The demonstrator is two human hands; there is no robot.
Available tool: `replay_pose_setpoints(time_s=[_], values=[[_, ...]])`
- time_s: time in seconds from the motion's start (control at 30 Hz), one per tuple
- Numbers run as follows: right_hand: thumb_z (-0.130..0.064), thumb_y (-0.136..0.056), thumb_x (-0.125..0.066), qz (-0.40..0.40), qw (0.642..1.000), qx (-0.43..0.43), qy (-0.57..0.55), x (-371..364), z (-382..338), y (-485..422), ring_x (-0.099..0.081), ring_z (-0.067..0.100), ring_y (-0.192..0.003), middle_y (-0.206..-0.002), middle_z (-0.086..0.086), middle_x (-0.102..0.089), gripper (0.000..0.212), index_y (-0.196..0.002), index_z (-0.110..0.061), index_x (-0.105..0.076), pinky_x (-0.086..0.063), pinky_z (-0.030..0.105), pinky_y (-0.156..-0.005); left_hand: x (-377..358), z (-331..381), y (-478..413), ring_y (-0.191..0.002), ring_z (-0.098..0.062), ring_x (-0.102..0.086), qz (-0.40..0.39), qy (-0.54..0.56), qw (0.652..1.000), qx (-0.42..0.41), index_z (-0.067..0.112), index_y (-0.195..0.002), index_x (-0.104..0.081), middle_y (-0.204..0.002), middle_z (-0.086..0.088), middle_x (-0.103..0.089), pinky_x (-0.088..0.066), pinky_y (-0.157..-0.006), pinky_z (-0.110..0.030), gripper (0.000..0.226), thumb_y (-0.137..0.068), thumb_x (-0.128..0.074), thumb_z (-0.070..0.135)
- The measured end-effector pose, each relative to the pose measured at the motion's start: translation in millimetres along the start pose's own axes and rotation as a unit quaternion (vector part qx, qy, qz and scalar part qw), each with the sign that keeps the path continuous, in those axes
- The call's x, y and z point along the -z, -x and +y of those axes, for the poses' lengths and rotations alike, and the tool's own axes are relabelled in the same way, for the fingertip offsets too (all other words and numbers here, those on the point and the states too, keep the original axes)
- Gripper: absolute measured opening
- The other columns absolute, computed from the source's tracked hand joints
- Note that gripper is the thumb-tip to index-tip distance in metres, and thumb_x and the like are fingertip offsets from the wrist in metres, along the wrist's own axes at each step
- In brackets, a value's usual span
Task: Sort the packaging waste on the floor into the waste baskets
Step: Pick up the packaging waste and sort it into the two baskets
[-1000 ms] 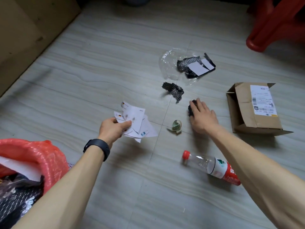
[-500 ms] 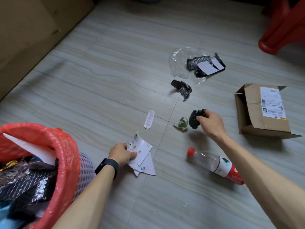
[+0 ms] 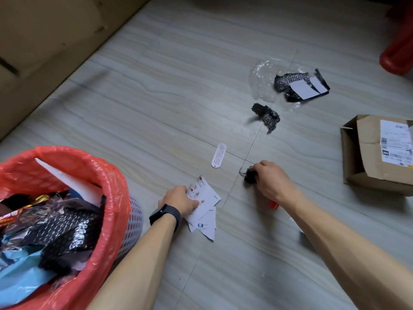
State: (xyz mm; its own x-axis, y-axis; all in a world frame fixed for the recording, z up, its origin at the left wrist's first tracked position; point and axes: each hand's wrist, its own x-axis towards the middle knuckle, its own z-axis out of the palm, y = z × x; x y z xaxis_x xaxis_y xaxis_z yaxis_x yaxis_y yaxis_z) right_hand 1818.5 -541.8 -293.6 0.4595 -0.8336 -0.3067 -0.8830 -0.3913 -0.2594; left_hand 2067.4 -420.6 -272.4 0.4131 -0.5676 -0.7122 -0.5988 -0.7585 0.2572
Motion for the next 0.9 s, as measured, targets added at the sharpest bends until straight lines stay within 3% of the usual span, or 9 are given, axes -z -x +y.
replay_pose_setpoints(time_s=[0.1, 0.17, 0.3, 0.43, 0.53, 0.6, 0.77, 0.9], values=[[-0.001, -0.085, -0.049, -0.005, 0.999, 0.008, -0.044, 1, -18, -5, -0.057, 0.039, -0.091, -0.104, 0.012, -0.062, 0.042, -0.124, -0.016, -0.041, -0.052, 0.046, -0.074, 9, 4, -3, -0.104, -0.028, -0.062, 0.029, -0.048, 0.998, -0.009, 0.026, -0.096, -0.061, -0.106, -0.001, -0.066, -0.046, -0.092, -0.034, 0.024, -0.076, -0.066, 0.038], [-0.004, -0.087, -0.049, -0.008, 0.998, 0.005, -0.06, 1, -29, -14, -0.057, 0.038, -0.101, -0.113, 0.01, -0.059, 0.048, -0.132, -0.017, -0.044, -0.052, 0.045, -0.08, 12, 6, -7, -0.106, -0.029, -0.061, 0.037, -0.064, 0.997, -0.009, 0.027, -0.1, -0.061, -0.109, -0.002, -0.066, -0.045, -0.092, -0.035, 0.025, -0.077, -0.064, 0.037], [-0.02, -0.096, -0.05, 0.009, 0.998, 0.023, -0.062, 0, -49, -33, -0.053, 0.035, -0.099, -0.107, 0.01, -0.053, 0.019, -0.109, -0.01, -0.058, -0.05, 0.043, -0.078, 12, 5, -14, -0.105, -0.03, -0.062, 0.028, -0.076, 0.997, -0.006, 0.026, -0.102, -0.061, -0.111, -0.004, -0.066, -0.047, -0.091, -0.036, 0.029, -0.076, -0.063, 0.037], [-0.027, -0.095, -0.054, 0.022, 0.995, 0.023, -0.093, 2, -66, -54, -0.048, 0.033, -0.112, -0.122, 0.012, -0.05, 0.024, -0.106, -0.007, -0.062, -0.045, 0.039, -0.091, 13, 5, -20, -0.107, -0.03, -0.062, 0.019, -0.087, 0.996, -0.006, 0.024, -0.107, -0.06, -0.115, -0.005, -0.065, -0.048, -0.094, -0.038, 0.035, -0.076, -0.066, 0.04], [-0.028, -0.091, -0.061, -0.006, 0.993, 0.004, -0.115, 3, -75, -73, -0.038, 0.032, -0.129, -0.148, 0.008, -0.036, 0.023, -0.108, -0.014, -0.069, -0.039, 0.041, -0.107, 12, 5, -22, -0.108, -0.029, -0.061, 0.018, -0.091, 0.996, -0.004, 0.024, -0.109, -0.06, -0.116, -0.005, -0.064, -0.046, -0.094, -0.038, 0.037, -0.077, -0.067, 0.042], [-0.03, -0.091, -0.064, -0.015, 0.995, -0.007, -0.098, 2, -78, -81, -0.033, 0.032, -0.134, -0.154, 0.005, -0.029, 0.026, -0.113, -0.017, -0.069, -0.038, 0.043, -0.107, 10, 5, -22, -0.109, -0.029, -0.061, 0.022, -0.098, 0.995, -0.004, 0.023, -0.11, -0.059, -0.118, -0.006, -0.064, -0.045, -0.095, -0.037, 0.037, -0.078, -0.066, 0.04], [-0.019, -0.09, -0.061, 0.002, 0.994, -0.041, -0.105, -6, -89, -86, -0.036, 0.034, -0.125, -0.14, 0.012, -0.039, 0.024, -0.11, -0.008, -0.063, -0.04, 0.038, -0.102, 12, 8, -21, -0.111, -0.03, -0.06, 0.029, -0.112, 0.993, -0.005, 0.024, -0.106, -0.057, -0.119, -0.007, -0.062, -0.041, -0.093, -0.036, 0.029, -0.081, -0.063, 0.037], [-0.024, -0.089, -0.062, -0.014, 0.987, -0.097, -0.129, -1, -84, -79, -0.044, 0.039, -0.116, -0.126, 0.017, -0.047, 0.027, -0.112, -0.01, -0.064, -0.039, 0.034, -0.095, 13, 9, -19, -0.109, -0.029, -0.06, 0.024, -0.111, 0.994, 0.0, 0.026, -0.092, -0.049, -0.116, -0.006, -0.063, -0.042, -0.093, -0.035, 0.02, -0.081, -0.063, 0.036]])
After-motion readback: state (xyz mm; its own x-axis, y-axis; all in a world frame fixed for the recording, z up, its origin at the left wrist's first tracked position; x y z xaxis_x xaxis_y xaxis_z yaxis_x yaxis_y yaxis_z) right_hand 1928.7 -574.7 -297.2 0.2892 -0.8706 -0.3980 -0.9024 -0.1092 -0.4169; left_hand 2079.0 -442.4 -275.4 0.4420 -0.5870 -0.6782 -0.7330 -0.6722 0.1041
